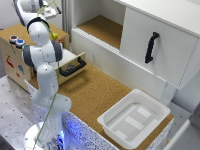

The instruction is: Go towards the yellow block and lift it

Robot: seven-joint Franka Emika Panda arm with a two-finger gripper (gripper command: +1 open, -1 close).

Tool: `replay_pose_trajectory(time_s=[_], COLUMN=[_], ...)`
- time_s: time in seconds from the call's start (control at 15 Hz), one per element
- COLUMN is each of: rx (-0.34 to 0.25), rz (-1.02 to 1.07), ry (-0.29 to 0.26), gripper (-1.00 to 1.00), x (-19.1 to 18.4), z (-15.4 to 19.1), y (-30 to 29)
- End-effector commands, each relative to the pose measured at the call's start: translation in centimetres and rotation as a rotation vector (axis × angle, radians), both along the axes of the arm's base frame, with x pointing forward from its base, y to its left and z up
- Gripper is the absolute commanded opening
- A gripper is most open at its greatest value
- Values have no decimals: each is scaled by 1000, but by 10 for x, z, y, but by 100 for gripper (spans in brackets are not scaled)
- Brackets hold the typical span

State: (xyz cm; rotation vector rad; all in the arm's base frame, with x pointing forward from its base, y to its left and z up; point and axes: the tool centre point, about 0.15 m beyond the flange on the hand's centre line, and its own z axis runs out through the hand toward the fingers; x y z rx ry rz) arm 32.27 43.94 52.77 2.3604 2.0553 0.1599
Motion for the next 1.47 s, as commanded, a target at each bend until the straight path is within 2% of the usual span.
replay_pose_trajectory(time_s=[0.0, 0.2, 0.6, 1.0, 1.27, 1.33, 1.4], rx=[33, -11, -4, 5, -9, -16, -18], rz=[207, 288, 317, 361, 390, 381, 375], ry=[64, 63, 89, 116, 131, 129, 128], gripper=[100, 100, 100, 100, 100, -100, -100], x=[46, 68, 112, 101, 91, 88, 84], z=[-42, -59, -78, -92, -96, -97, -97], y=[14, 22, 0, 3, 13, 13, 14])
